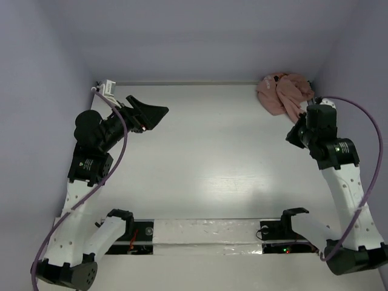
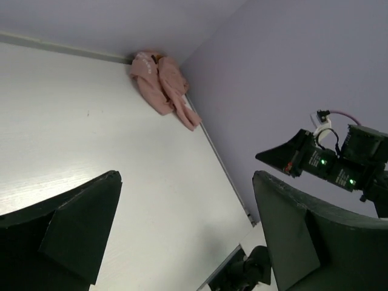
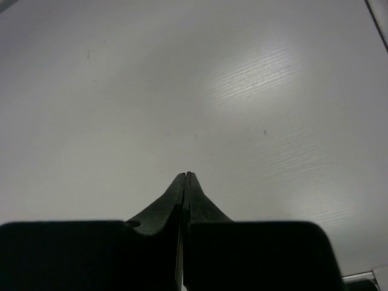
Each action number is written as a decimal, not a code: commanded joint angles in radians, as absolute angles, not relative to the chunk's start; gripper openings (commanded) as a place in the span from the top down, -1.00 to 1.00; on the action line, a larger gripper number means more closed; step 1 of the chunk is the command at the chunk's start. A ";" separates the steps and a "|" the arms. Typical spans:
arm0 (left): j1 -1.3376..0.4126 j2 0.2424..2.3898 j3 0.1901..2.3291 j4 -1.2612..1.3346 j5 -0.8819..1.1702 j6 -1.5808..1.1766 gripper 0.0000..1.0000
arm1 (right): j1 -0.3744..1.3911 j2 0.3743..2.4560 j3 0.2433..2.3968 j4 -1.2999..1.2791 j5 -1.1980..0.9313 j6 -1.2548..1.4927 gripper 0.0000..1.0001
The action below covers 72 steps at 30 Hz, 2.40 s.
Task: Fold and stack the t-shirts
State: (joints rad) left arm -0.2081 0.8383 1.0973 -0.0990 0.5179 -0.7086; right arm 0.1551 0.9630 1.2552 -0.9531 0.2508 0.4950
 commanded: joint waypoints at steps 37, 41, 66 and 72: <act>-0.641 1.078 0.859 -0.113 0.091 -0.681 0.31 | -0.416 2.218 1.676 -0.320 0.133 0.706 -0.18; -0.641 1.072 0.879 -0.146 0.051 -0.675 0.31 | -0.416 2.229 1.675 -0.287 0.078 0.718 0.25; -0.604 0.936 1.052 -0.379 -0.109 -0.612 0.04 | 0.189 1.832 2.756 -0.319 -0.109 0.567 1.00; -0.604 0.905 1.014 -0.370 -0.028 -0.618 -0.02 | 0.189 1.652 2.467 -0.208 -0.094 0.521 1.00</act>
